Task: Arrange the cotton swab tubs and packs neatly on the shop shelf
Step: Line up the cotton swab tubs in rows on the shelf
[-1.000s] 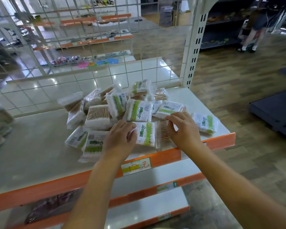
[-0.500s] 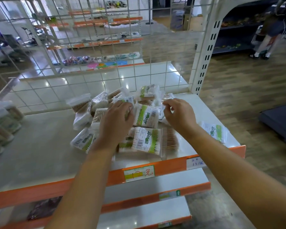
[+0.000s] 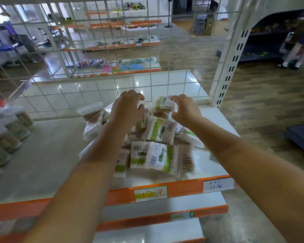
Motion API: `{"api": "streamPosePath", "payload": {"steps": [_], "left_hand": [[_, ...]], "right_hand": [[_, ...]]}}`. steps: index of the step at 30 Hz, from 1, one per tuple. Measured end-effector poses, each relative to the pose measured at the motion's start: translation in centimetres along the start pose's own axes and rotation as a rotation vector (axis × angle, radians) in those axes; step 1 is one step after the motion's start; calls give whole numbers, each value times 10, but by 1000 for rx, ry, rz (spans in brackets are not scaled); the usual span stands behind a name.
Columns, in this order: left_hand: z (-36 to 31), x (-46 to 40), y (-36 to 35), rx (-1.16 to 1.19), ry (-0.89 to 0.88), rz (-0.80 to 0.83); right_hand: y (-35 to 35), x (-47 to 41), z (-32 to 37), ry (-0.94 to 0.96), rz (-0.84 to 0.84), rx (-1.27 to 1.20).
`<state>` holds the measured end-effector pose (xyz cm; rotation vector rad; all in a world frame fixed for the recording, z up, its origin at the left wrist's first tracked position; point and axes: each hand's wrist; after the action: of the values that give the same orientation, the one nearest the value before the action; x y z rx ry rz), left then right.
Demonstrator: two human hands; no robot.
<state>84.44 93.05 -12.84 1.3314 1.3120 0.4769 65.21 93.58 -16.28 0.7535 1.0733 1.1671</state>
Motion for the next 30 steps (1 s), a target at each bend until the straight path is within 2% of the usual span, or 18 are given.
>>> {"api": "streamPosePath", "payload": {"steps": [6, 13, 15, 18, 24, 30], "left_hand": [[17, 6, -6, -16, 91, 131], [32, 27, -17, 229, 301, 118], [34, 35, -21, 216, 319, 102], [33, 43, -23, 118, 280, 92], [23, 52, -24, 132, 125, 81], [16, 55, -29, 116, -30, 131]], "right_hand": [[-7, -4, -1, 61, 46, 124], [-13, -3, -5, 50, -2, 159], [-14, -3, -5, 52, -14, 141], [-15, -3, -6, 56, -16, 135], [-11, -2, 1, 28, -14, 143], [-6, -15, 36, 86, -105, 1]]}}
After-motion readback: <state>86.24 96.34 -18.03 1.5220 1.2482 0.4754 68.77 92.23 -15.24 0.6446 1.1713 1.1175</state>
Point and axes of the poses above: each hand's wrist, its own x-axis away from the middle knuckle, its own y-axis out of the back of the hand, z = x × y, and after that the axes turned 1 degree about y, right-handed
